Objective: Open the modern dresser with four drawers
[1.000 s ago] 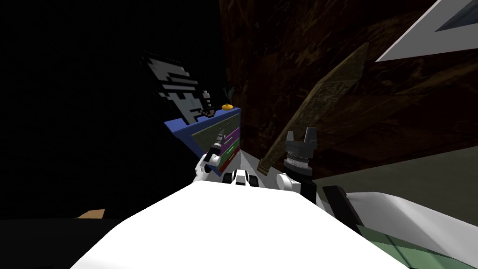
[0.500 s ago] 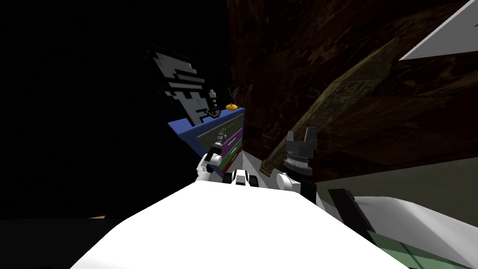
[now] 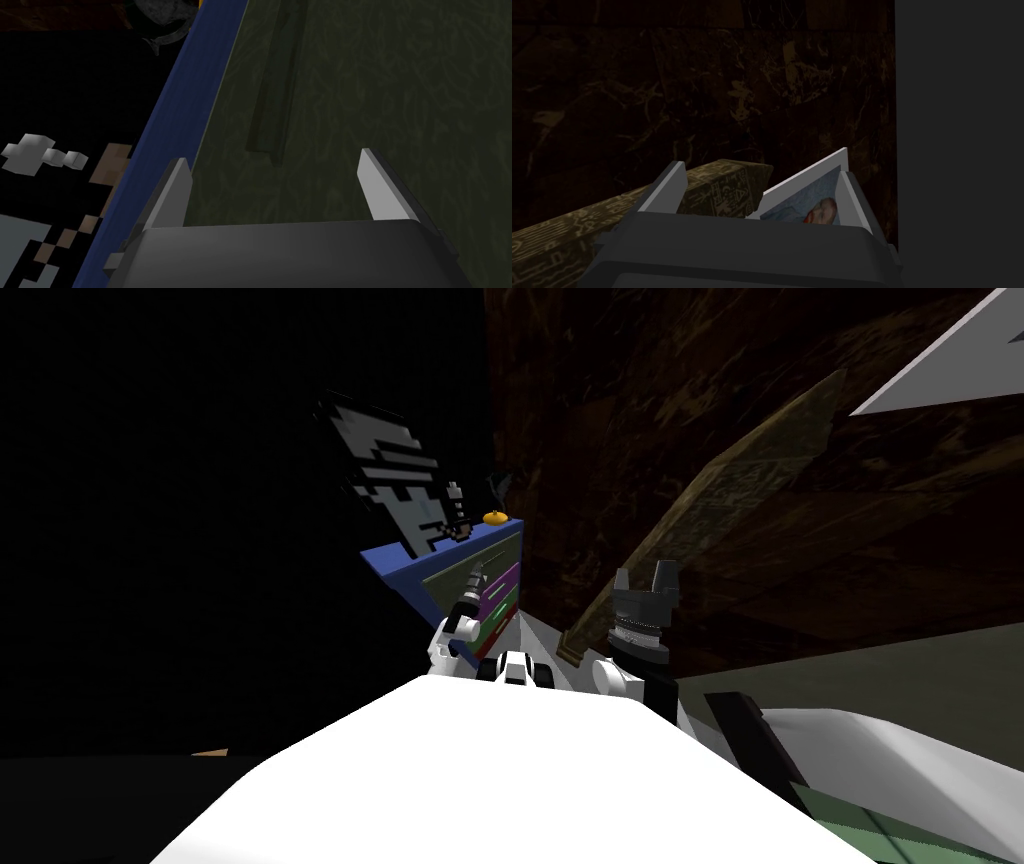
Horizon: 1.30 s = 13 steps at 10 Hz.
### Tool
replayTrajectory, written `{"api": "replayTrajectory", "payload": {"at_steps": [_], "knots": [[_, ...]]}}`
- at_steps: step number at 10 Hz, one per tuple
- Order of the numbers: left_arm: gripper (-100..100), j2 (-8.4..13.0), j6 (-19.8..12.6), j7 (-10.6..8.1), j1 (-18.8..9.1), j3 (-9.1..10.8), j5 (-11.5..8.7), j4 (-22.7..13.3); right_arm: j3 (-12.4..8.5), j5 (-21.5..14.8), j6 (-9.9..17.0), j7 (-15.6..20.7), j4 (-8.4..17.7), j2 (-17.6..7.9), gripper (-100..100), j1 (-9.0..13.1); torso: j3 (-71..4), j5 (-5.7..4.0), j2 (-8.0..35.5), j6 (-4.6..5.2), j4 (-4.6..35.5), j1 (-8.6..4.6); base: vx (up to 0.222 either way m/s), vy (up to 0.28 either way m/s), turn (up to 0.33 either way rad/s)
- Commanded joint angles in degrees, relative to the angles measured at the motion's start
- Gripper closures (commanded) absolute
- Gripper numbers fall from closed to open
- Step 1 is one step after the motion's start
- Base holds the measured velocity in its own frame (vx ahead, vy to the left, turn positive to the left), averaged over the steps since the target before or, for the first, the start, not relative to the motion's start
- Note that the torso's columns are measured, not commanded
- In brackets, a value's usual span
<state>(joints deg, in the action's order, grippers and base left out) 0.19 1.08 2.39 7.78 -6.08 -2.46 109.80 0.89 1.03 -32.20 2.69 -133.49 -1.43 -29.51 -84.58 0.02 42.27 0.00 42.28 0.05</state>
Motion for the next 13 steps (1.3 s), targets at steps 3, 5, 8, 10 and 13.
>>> {"api": "replayTrajectory", "payload": {"at_steps": [3, 5, 8, 10, 13], "knots": [[100, -0.02, -0.28, 0.02, -0.02, 0.02, 0.00, 0.25, 0.00, 0.00, 0.00, 0.00, 0.00, 0.00, 0, -0.01, -0.01, -0.02, 0.01, 0.00, -0.02, -0.05, 0.037, -0.008, 0.001], [100, -0.59, -1.59, 0.35, -0.28, -0.20, 0.27, 1.87, 0.00, 0.00, 0.00, 0.00, 0.00, 0.00, 0, 0.01, 0.15, 0.10, 0.14, -0.06, -0.16, 0.07, -0.042, -0.052, -0.011], [100, -1.07, -2.65, 0.64, -0.01, -0.46, 0.53, 2.77, 0.02, 0.00, 0.00, 0.00, 0.00, 0.02, 0, 0.01, 0.11, -0.07, 0.16, -0.02, 0.04, -0.23, -0.078, -0.173, 0.016], [100, -1.25, -2.72, 0.73, 0.29, -0.64, 0.63, 2.69, 0.01, 0.00, 0.00, 0.00, 0.00, 0.01, 0, 0.01, -0.05, 0.01, -0.06, 0.00, 0.10, 0.25, -0.055, -0.094, -0.001], [100, -1.76, -2.91, 1.04, 0.61, -1.03, 0.93, 3.26, 0.02, 0.00, 0.00, 0.00, 0.00, 0.02, 0, 0.01, 0.01, -0.06, 0.00, 0.06, 0.02, -0.22, -0.075, -0.174, 0.010]]}}
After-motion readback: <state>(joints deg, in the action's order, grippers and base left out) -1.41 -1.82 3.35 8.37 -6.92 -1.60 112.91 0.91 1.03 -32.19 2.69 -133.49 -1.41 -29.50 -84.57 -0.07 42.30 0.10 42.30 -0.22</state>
